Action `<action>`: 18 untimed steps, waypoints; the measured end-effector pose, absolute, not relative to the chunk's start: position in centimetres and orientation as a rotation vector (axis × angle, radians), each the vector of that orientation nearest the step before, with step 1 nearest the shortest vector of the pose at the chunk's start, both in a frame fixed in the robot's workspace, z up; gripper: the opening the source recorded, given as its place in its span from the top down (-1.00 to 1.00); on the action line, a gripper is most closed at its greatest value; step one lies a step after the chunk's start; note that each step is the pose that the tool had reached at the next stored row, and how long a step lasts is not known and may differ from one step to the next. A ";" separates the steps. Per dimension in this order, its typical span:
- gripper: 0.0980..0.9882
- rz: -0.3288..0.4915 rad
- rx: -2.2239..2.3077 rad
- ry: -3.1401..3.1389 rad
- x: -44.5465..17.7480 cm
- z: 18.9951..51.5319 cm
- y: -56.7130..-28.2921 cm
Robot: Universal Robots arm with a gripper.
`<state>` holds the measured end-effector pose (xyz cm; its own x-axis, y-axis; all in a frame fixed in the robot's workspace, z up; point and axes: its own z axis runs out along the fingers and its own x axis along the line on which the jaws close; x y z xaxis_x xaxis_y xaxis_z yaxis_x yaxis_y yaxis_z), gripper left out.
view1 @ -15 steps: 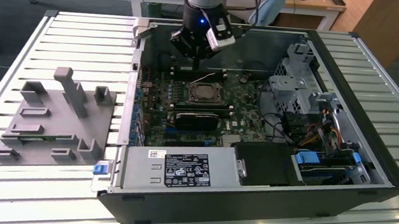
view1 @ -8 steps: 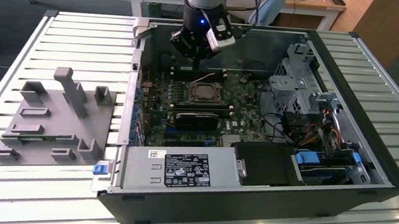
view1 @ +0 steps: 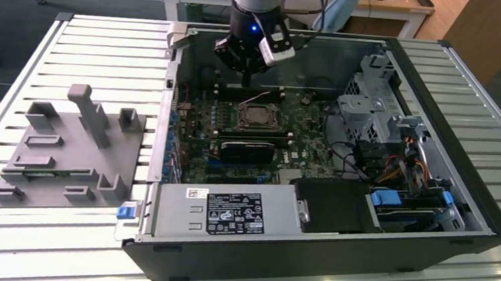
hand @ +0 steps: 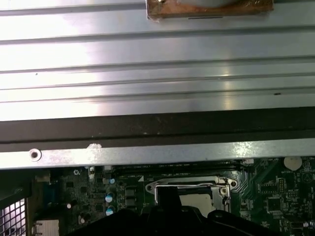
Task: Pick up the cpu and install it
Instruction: 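Install the first cpu locking lever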
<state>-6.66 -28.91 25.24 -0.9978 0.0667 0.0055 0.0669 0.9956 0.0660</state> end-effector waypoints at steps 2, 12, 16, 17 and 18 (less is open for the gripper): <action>0.98 -0.109 -0.105 -3.135 -6.6 25.2 -28.9; 0.98 -0.140 -0.105 -3.133 -6.5 24.1 -29.4; 0.98 -0.140 -0.060 -3.133 -6.3 23.6 -29.4; 0.98 -0.139 -0.037 -3.132 -6.3 23.4 -29.4; 0.98 -0.139 -0.027 -3.132 -6.2 23.3 -29.4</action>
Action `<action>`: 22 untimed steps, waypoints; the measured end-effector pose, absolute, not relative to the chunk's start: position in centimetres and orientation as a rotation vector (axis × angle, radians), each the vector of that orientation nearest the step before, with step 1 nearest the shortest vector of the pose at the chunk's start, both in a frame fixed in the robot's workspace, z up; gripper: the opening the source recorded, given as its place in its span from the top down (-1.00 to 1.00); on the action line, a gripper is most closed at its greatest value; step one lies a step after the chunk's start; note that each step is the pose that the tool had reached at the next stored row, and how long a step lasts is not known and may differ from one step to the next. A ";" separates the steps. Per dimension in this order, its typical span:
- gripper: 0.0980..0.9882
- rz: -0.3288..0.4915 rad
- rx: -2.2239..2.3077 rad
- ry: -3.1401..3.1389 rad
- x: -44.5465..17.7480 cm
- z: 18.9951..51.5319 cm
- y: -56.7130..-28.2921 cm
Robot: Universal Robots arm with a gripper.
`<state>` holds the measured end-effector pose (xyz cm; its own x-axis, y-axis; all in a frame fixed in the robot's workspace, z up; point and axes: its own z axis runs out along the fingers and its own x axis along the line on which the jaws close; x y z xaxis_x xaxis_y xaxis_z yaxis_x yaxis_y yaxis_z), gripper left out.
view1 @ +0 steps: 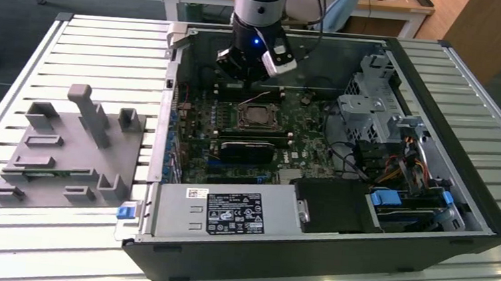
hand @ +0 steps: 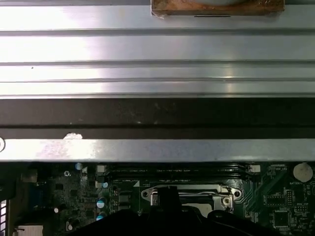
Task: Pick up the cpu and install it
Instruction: 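Install the first cpu locking lever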
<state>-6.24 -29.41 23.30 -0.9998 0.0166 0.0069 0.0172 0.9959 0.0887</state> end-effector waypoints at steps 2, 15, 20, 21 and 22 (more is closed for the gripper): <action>0.98 -0.139 -0.026 -3.132 -6.0 23.2 -29.3; 0.98 -0.137 -0.026 -3.132 -4.2 22.4 -28.7; 0.98 -0.138 -0.026 -3.132 -3.9 22.2 -28.7; 0.98 -0.137 -0.026 -3.132 -3.8 22.1 -28.7; 0.98 -0.137 -0.026 -3.132 -3.8 22.0 -28.7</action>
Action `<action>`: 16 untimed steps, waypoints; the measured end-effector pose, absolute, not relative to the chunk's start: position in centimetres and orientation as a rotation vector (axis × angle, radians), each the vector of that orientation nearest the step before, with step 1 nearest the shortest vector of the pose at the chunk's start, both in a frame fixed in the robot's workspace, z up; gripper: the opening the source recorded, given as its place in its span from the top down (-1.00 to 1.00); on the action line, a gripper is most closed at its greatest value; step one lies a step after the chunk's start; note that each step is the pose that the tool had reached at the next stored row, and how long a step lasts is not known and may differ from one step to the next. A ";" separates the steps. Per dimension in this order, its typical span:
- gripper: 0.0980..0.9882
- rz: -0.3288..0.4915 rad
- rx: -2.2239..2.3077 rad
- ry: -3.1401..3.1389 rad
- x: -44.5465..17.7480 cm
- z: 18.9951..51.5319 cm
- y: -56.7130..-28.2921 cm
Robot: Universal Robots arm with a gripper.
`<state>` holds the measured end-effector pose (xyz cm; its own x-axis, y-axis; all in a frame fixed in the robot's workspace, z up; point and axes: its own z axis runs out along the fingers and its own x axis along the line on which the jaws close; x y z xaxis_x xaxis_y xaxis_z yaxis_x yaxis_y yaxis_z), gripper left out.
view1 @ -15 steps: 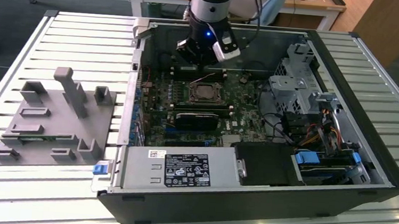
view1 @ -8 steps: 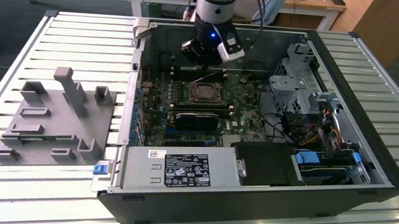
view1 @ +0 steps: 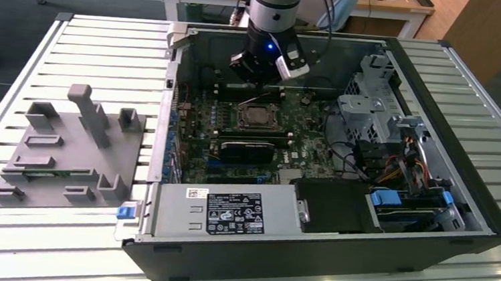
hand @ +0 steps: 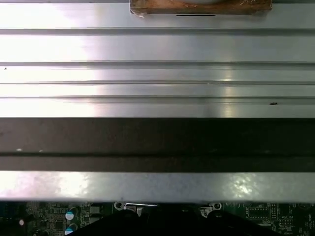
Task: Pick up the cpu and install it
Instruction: 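Install the first cpu locking lever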
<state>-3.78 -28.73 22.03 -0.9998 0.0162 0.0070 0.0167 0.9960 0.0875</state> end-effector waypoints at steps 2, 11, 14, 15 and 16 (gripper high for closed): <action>0.98 -0.137 -0.026 -3.132 -3.7 21.9 -28.7; 0.98 -0.137 -0.026 -3.132 -3.1 21.3 -28.7; 0.98 -0.137 -0.026 -3.132 -2.9 21.2 -28.7; 0.98 -0.137 -0.026 -3.132 -2.8 21.1 -28.7; 0.98 -0.137 -0.026 -3.132 -2.7 21.0 -28.7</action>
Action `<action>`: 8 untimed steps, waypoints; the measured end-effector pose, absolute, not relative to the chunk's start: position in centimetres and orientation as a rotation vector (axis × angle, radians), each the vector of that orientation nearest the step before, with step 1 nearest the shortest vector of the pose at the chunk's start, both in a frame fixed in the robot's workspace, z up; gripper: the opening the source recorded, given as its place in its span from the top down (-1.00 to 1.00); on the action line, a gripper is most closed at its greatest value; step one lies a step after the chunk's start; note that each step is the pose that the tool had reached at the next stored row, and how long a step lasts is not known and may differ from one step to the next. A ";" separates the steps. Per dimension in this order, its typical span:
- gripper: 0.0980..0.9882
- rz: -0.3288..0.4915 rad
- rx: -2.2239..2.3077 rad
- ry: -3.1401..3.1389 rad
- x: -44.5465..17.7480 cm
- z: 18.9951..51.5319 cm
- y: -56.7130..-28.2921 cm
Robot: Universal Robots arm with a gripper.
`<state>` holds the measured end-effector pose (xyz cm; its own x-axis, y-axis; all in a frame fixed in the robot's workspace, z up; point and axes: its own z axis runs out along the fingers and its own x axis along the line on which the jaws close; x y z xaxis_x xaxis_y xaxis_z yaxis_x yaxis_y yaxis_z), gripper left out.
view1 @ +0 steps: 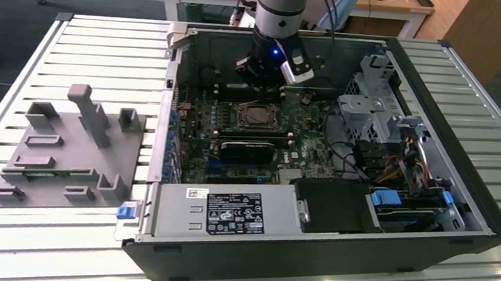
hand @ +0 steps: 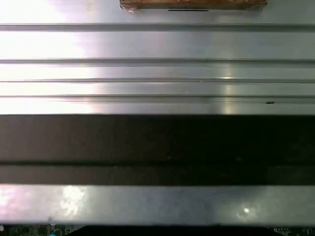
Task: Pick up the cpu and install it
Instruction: 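Install the first cpu locking lever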
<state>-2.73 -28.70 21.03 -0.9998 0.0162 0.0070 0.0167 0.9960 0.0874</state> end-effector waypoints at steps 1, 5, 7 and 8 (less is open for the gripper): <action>0.98 -0.137 -0.026 -3.132 -2.7 21.0 -28.7; 0.98 -0.137 -0.026 -3.132 -2.6 20.6 -28.7; 0.98 -0.137 -0.026 -3.132 -2.6 20.4 -28.7; 0.98 -0.137 -0.026 -3.132 -2.6 20.3 -28.7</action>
